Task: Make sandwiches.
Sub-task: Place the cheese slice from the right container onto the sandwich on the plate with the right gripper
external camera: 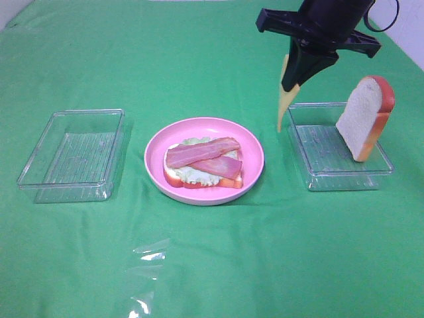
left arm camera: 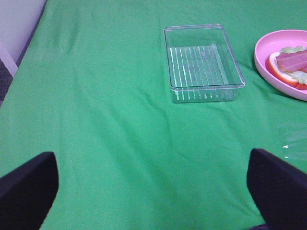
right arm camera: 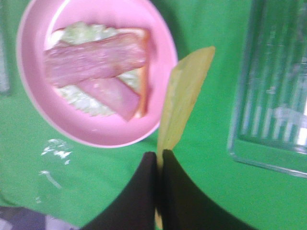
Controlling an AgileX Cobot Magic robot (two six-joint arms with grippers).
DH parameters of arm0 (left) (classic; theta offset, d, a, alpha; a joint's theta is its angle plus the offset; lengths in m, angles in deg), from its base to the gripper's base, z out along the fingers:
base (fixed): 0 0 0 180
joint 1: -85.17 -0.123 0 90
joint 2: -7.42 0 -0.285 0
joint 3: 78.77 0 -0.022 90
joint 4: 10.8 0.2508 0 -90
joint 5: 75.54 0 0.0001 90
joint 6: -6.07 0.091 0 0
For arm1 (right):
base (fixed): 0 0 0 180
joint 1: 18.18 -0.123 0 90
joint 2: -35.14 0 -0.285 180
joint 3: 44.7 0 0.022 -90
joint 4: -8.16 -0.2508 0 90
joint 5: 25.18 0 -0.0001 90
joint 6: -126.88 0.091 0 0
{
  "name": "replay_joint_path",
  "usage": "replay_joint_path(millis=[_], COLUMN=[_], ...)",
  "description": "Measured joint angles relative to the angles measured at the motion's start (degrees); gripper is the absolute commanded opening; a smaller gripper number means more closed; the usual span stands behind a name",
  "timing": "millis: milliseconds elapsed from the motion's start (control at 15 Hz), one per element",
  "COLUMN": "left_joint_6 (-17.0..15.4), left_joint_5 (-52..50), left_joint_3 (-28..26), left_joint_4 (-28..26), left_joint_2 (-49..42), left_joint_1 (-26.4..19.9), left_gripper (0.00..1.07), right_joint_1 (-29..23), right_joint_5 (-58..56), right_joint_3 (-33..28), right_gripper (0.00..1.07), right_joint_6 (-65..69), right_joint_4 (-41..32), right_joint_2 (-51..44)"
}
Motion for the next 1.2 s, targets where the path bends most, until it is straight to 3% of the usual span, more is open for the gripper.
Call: replay_joint_path(millis=[267,467,800,1200], left_joint_6=[0.0,0.0,0.0,0.0], left_joint_5=[0.0,0.0,0.0,0.0], left_joint_3=[0.0,0.0,0.0,0.0], left_joint_4=[0.0,0.0,0.0,0.0], left_joint_2=[0.0,0.0,0.0,0.0], left_joint_1=[0.0,0.0,0.0,0.0], left_gripper=[1.00,1.00,1.00,1.00], right_joint_1=[0.0,-0.3,-3.7,-4.1], right_joint_5=[7.7,9.5,15.7,17.8], right_joint_3=[-10.8,-13.6,-13.9,-13.9], right_gripper=[0.00,0.00,0.00,0.00], right_joint_6=[-15.6,-24.4,-29.3,-32.8], right_joint_4=[-25.7,-37.8,-45.1,-50.9], right_joint_2=[-1.8,0.9,7.6,14.1])
